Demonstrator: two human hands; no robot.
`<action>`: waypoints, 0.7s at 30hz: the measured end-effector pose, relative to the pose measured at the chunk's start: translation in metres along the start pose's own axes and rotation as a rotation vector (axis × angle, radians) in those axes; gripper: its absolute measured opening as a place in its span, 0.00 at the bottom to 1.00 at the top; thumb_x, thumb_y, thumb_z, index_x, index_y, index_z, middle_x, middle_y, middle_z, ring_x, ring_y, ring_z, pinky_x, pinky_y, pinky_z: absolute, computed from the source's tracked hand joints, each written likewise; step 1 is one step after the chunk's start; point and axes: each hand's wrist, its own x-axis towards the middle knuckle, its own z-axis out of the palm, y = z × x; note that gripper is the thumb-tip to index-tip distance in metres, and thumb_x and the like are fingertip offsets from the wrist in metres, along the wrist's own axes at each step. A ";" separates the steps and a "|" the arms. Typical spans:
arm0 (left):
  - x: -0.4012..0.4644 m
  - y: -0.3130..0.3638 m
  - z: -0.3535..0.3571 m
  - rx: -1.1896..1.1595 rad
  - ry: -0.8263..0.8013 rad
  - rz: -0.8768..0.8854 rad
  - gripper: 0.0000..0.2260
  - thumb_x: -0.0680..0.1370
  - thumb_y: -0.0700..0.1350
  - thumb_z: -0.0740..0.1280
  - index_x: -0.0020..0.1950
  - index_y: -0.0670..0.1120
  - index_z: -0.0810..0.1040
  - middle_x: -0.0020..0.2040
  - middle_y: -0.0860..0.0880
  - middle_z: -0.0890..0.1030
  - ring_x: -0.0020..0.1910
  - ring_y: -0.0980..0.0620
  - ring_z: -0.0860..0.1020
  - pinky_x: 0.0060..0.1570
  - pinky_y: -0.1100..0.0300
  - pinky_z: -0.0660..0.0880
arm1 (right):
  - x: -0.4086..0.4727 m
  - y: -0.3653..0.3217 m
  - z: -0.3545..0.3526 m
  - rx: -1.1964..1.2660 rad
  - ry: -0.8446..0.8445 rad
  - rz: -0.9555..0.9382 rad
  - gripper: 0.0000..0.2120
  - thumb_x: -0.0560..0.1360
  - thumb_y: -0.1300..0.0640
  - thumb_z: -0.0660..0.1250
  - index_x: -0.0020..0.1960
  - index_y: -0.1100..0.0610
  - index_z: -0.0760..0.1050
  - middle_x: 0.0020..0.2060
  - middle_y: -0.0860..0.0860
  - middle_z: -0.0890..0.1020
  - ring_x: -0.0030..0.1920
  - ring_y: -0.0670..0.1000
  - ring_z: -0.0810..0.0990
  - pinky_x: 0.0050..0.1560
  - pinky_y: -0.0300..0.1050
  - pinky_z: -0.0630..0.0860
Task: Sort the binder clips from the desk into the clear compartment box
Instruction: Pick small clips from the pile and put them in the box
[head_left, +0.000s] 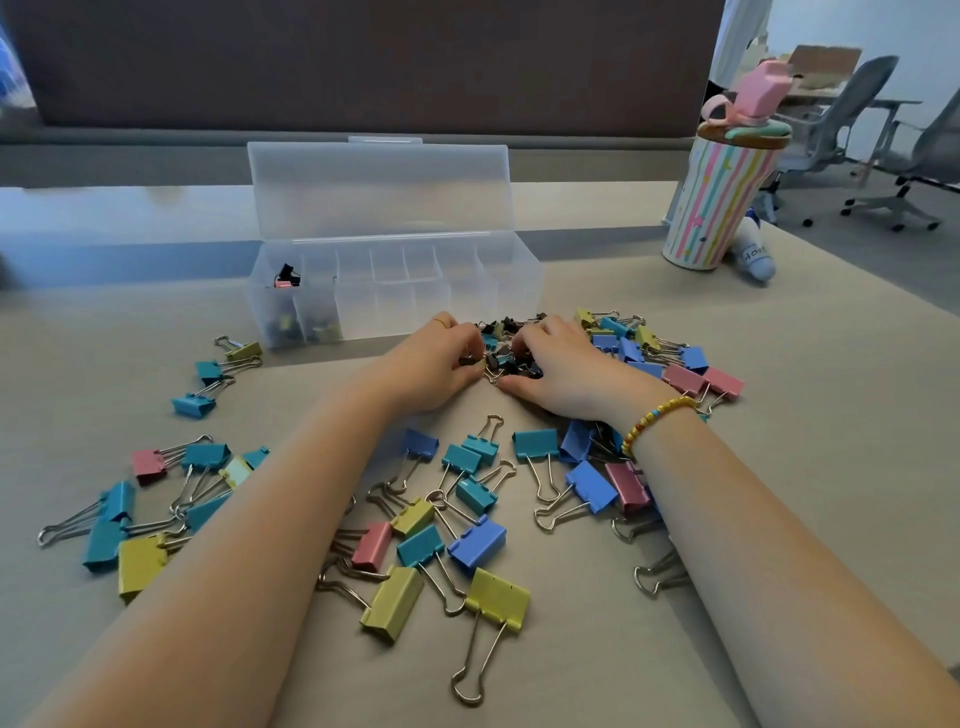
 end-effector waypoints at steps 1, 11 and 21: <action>0.000 0.000 0.000 0.000 0.002 -0.002 0.12 0.79 0.47 0.62 0.61 0.45 0.72 0.62 0.46 0.68 0.50 0.54 0.69 0.54 0.64 0.66 | 0.000 0.000 0.000 -0.003 0.006 -0.001 0.25 0.77 0.44 0.61 0.69 0.55 0.63 0.66 0.55 0.65 0.67 0.54 0.62 0.66 0.50 0.64; -0.001 0.002 0.002 0.049 0.064 -0.020 0.20 0.77 0.49 0.64 0.66 0.44 0.66 0.62 0.44 0.68 0.51 0.51 0.71 0.54 0.62 0.67 | -0.002 -0.004 0.001 -0.045 0.064 -0.014 0.26 0.78 0.46 0.60 0.71 0.57 0.61 0.66 0.55 0.66 0.66 0.54 0.65 0.64 0.49 0.67; 0.002 -0.003 -0.002 0.070 0.018 -0.066 0.10 0.79 0.46 0.62 0.58 0.43 0.72 0.56 0.44 0.74 0.46 0.53 0.68 0.48 0.63 0.64 | -0.001 -0.006 0.001 -0.086 0.062 -0.022 0.23 0.79 0.48 0.59 0.70 0.57 0.65 0.65 0.55 0.67 0.64 0.54 0.66 0.63 0.49 0.68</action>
